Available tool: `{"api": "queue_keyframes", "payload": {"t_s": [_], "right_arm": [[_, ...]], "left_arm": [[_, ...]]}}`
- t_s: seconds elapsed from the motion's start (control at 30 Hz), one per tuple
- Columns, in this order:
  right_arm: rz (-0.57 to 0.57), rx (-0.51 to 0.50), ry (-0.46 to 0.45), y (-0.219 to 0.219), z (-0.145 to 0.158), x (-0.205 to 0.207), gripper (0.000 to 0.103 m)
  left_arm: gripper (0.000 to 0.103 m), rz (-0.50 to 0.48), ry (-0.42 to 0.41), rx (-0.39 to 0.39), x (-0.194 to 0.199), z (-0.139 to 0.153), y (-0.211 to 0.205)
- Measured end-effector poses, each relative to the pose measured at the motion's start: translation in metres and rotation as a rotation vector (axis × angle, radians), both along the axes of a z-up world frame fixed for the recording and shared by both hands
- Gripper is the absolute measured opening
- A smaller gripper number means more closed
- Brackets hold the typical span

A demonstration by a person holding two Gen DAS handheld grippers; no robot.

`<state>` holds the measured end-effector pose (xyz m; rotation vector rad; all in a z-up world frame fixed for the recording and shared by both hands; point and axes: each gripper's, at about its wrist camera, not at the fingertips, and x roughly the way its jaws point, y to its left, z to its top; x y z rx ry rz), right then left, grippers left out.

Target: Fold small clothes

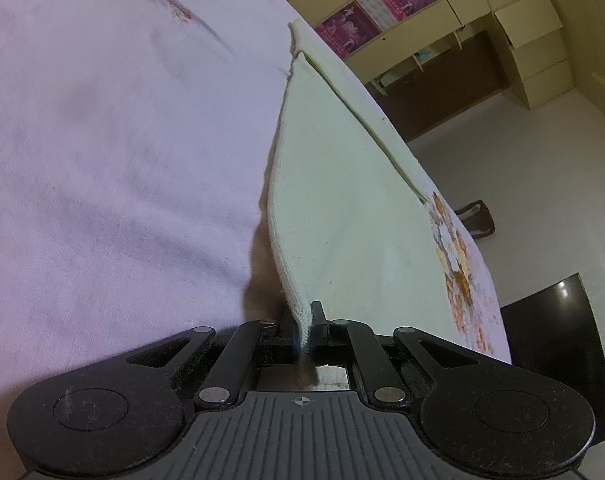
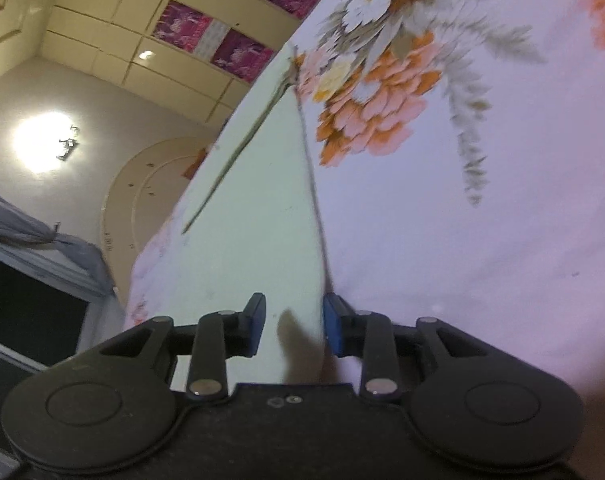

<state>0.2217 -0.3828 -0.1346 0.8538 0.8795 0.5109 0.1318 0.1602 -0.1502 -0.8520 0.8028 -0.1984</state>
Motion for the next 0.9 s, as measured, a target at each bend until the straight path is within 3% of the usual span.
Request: {"api": "queue_keyframes", "payload": {"t_s": [0.07,0.2,0.3,0.37,0.5,0.63,0.7,0.77,0.83,0.9], "right_arm": [[0.058,0.017,-0.003,0.005,-0.001,-0.006,0.03],[0.11,0.034,-0.034,0.011,0.003,-0.033,0.012],[0.105,0.039,-0.042,0.01,0.005,-0.051,0.012],[0.05,0.002,-0.023,0.007,0.003,-0.052,0.018],[-0.028,0.024,0.005,-0.001,0.002,-0.046,0.018],[0.049,-0.124,0.024,0.019,0.01,-0.037,0.007],[0.046,-0.191,-0.001,0.025,0.024,-0.038,0.005],[0.029,-0.167,-0.064,0.024,0.044,-0.046,0.005],[0.013,-0.173,-0.145,0.021,0.064,-0.053,0.005],[0.017,-0.215,-0.132,0.022,0.058,-0.049,0.005]], "left_arm": [[0.005,-0.002,-0.002,0.002,-0.001,0.0,0.001],[0.005,-0.001,-0.007,0.0,-0.003,-0.001,0.001],[0.005,-0.002,-0.013,-0.002,-0.002,-0.003,0.001],[0.005,-0.001,-0.016,0.0,-0.003,-0.003,0.001],[0.005,0.0,-0.021,0.016,-0.004,-0.002,-0.002],[0.005,0.017,-0.018,0.034,-0.003,0.003,-0.005],[0.005,0.01,-0.083,0.032,-0.009,0.017,-0.009],[0.005,0.003,-0.106,0.086,-0.014,0.028,-0.012],[0.005,-0.005,-0.057,0.129,-0.01,0.021,-0.012],[0.005,0.008,-0.036,0.104,-0.007,0.009,-0.009]]}}
